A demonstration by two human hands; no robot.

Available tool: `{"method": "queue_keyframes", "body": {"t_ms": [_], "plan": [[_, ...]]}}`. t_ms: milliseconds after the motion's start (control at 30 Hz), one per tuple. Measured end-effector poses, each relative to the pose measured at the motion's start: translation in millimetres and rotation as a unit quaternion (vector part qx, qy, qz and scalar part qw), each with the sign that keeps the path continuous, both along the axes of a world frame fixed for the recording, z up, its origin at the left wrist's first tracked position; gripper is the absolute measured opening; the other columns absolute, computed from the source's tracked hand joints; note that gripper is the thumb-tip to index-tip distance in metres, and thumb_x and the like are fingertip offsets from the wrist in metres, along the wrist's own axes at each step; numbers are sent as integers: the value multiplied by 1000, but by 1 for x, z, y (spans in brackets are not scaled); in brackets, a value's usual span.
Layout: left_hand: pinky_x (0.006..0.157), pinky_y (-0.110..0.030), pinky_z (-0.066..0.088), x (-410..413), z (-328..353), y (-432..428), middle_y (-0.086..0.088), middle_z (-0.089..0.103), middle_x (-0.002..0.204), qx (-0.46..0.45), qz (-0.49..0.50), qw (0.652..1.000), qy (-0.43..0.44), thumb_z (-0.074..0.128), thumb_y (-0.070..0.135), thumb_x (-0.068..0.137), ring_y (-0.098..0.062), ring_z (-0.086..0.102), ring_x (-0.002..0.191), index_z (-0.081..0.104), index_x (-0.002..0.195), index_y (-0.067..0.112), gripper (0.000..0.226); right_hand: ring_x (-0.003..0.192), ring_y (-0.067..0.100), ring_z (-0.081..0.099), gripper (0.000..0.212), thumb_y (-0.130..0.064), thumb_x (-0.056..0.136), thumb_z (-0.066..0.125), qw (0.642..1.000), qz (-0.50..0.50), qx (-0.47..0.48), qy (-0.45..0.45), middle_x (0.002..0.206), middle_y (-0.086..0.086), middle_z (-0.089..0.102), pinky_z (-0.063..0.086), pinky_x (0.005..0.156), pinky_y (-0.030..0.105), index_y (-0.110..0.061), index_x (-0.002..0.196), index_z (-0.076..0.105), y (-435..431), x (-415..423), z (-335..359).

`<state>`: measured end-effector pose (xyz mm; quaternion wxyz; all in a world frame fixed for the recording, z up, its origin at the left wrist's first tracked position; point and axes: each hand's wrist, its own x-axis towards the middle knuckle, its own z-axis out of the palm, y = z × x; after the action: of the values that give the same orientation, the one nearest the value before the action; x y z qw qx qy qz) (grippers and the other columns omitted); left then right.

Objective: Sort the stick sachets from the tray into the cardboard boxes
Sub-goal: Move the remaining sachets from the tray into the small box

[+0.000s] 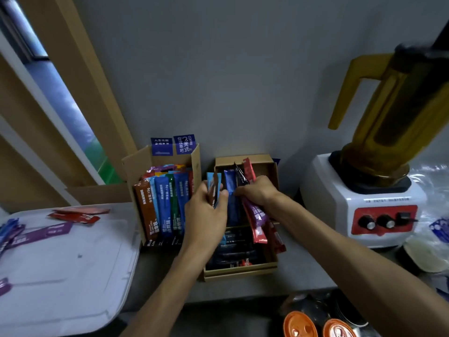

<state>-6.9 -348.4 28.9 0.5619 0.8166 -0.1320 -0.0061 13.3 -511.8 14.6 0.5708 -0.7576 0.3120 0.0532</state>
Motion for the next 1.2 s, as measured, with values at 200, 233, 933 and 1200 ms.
{"method": "queue_keyframes", "body": {"t_ms": [200,233,933,1200], "plan": [[64,1,41,-1,13,25,4,64,95,-43,-6,999,-9,52,45,97,11,60,84,63,92,25,24,75,20,68,26,-21,89,73,998,-23,-47,-27,94,11,67,54,62,27,-8,103,56,24,19,-11],[67,2,40,0,14,28,5,61,100,-41,-6,999,-20,52,45,96,12,58,88,65,95,22,26,75,20,68,30,-22,88,74,999,-16,-48,-20,94,11,67,53,61,27,-7,107,55,26,21,-12],[81,-41,59,21,15,-24,4,77,84,-170,-31,983,68,72,27,91,-13,75,83,72,87,25,5,98,36,72,35,-28,84,78,976,177,64,-109,106,11,75,57,93,48,-14,114,68,-14,-80,19],[65,-24,58,24,-7,-31,6,72,91,-2,-50,997,55,70,28,91,-5,70,81,63,95,27,8,69,8,72,13,-20,86,75,985,137,13,-108,85,-1,75,52,59,14,-15,98,71,-30,-80,6]]}}
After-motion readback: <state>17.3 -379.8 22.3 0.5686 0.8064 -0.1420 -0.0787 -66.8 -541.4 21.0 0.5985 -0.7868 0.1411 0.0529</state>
